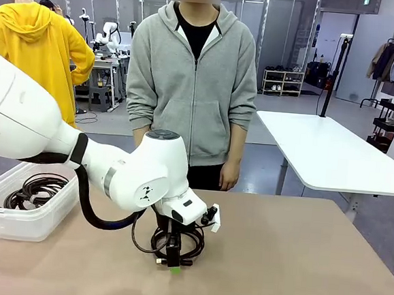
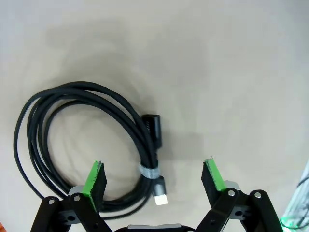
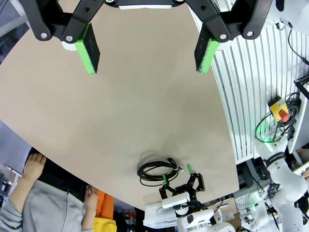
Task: Organize and store the cables.
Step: Place the USB Extension Cable into the Organizing box.
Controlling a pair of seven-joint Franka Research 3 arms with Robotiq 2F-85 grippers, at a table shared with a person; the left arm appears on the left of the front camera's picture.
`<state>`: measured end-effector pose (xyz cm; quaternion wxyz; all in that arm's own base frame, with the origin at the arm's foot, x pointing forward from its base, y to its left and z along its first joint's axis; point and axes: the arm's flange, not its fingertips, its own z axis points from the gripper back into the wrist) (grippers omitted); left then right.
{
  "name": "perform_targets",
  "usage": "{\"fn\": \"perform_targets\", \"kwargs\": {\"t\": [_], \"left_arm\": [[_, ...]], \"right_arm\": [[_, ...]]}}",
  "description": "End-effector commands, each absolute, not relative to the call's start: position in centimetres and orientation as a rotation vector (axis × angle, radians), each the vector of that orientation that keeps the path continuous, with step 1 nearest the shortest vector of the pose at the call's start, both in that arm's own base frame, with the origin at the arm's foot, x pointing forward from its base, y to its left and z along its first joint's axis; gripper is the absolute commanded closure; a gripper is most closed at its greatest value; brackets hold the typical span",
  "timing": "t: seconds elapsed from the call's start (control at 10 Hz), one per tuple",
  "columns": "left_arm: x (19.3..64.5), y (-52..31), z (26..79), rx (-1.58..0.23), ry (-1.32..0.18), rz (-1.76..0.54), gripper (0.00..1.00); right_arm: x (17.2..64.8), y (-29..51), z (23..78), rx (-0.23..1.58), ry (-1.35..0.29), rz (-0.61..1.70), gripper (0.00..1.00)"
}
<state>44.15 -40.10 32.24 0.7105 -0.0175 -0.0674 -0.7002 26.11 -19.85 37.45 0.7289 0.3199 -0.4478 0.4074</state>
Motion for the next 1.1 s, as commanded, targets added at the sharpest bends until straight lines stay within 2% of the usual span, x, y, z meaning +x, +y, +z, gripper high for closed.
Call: {"fn": "perform_targets", "kwargs": {"t": [0.0, 0.1, 0.2, 0.3, 0.4, 0.5, 0.6, 1.0], "left_arm": [[44.7, -40.8, 31.3, -0.036, -0.18, -1.544, 0.0], [44.9, -40.6, 31.0, -0.036, -0.163, -1.535, 0.0], [45.0, -40.5, 30.7, -0.027, -0.141, -1.522, 0.21], [45.0, -40.4, 30.6, -0.016, -0.117, -1.513, 0.6], [44.9, -40.5, 30.8, -0.011, -0.089, -1.51, 0.81], [44.8, -40.5, 31.1, -0.005, -0.077, -1.515, 0.66], [44.8, -40.5, 31.2, -0.005, -0.075, -1.516, 1.0], [44.6, -39.8, 32.6, 0.002, -0.068, -1.489, 1.0]], "right_arm": [[26.1, -19.8, 37.2, 0.709, -0.996, 0.917, 0.0], [26.1, -19.8, 37.2, 0.709, -0.996, 0.917, 0.0], [26.1, -19.8, 37.2, 0.709, -0.996, 0.917, 0.0], [26.1, -19.8, 37.2, 0.709, -0.996, 0.917, 0.0], [26.1, -19.8, 37.2, 0.709, -0.996, 0.917, 0.0], [26.1, -19.8, 37.2, 0.709, -0.996, 0.917, 0.0], [26.1, -19.8, 37.2, 0.709, -0.996, 0.917, 0.0], [26.1, -19.8, 37.2, 0.709, -0.996, 0.917, 0.0]]}}
